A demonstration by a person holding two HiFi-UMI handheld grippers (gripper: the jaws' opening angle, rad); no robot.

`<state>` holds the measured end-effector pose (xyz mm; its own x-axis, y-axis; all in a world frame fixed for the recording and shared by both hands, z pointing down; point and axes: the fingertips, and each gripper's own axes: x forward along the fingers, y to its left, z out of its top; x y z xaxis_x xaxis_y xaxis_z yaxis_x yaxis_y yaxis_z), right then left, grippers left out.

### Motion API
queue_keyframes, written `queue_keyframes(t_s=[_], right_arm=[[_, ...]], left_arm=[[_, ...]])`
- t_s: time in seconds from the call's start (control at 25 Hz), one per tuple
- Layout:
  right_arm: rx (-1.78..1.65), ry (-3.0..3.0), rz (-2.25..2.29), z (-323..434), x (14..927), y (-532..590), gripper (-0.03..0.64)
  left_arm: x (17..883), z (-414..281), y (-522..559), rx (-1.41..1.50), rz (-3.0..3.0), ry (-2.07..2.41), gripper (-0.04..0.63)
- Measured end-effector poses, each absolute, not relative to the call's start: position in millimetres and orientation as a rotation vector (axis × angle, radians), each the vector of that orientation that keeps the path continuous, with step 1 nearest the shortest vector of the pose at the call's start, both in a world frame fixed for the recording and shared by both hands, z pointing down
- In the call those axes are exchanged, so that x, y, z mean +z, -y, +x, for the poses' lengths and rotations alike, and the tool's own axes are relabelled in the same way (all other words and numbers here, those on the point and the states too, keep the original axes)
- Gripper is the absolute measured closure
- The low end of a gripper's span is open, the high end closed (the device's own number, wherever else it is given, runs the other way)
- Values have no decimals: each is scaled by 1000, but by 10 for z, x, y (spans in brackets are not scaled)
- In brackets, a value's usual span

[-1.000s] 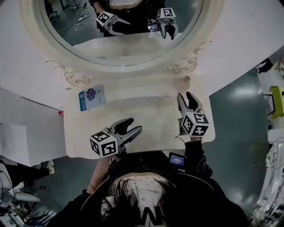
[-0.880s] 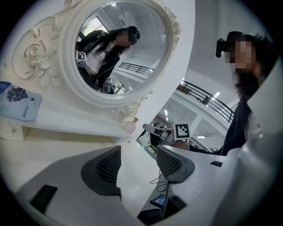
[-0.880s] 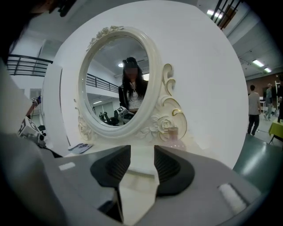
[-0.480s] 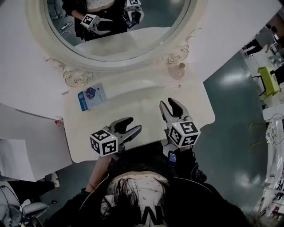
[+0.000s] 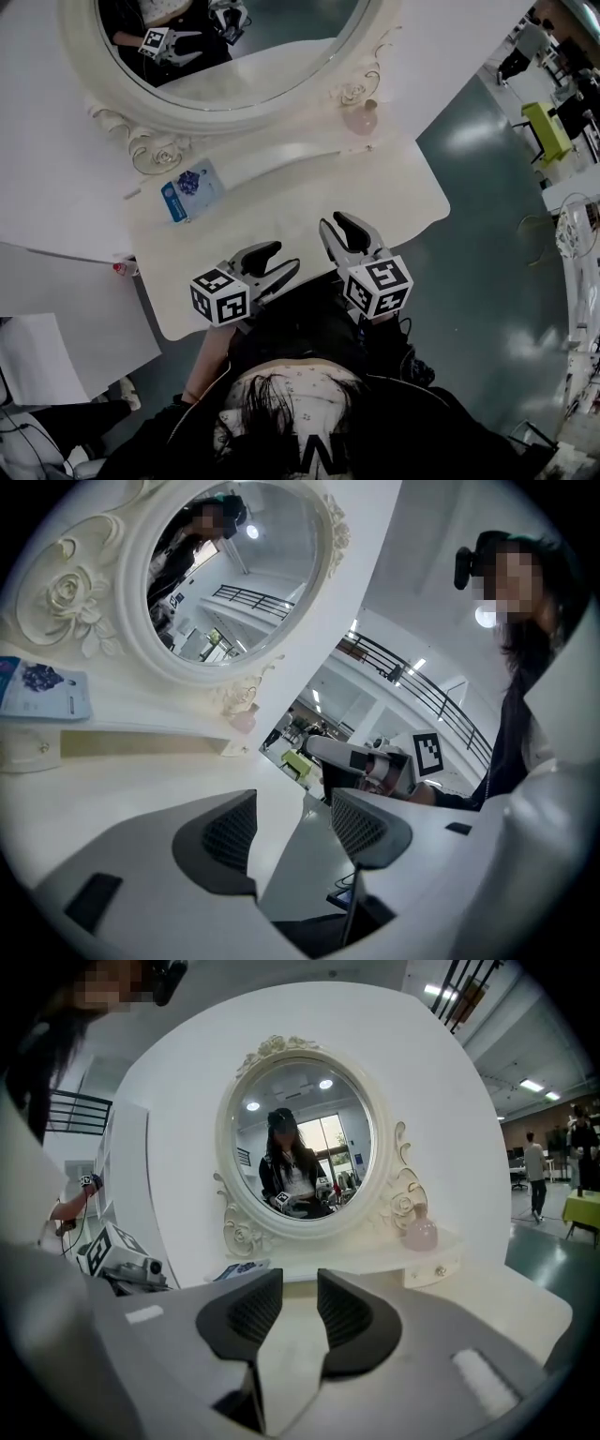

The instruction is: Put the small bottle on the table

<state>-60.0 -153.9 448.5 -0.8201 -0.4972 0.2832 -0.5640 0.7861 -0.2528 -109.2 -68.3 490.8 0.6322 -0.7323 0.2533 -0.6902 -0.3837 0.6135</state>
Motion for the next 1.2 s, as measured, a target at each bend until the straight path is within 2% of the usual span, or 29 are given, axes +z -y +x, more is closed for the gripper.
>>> queue_keyframes(t_s=[0.28, 0.44, 0.84, 1.2], right_arm=[[474, 2764, 844, -536, 4440, 1214, 575], [472, 2760, 836, -499, 4412, 1122, 597], [477, 2771, 780, -224, 4404, 892, 598], [482, 2812, 778, 470, 4284, 617, 598]], left_arm=[[4886, -970, 512, -93, 2178, 1055, 347], [4868, -929, 460, -106, 2181, 1055, 347], [4843, -700, 412, -100, 2184, 1087, 348], [4797, 24, 120, -80, 2180, 1101, 350]])
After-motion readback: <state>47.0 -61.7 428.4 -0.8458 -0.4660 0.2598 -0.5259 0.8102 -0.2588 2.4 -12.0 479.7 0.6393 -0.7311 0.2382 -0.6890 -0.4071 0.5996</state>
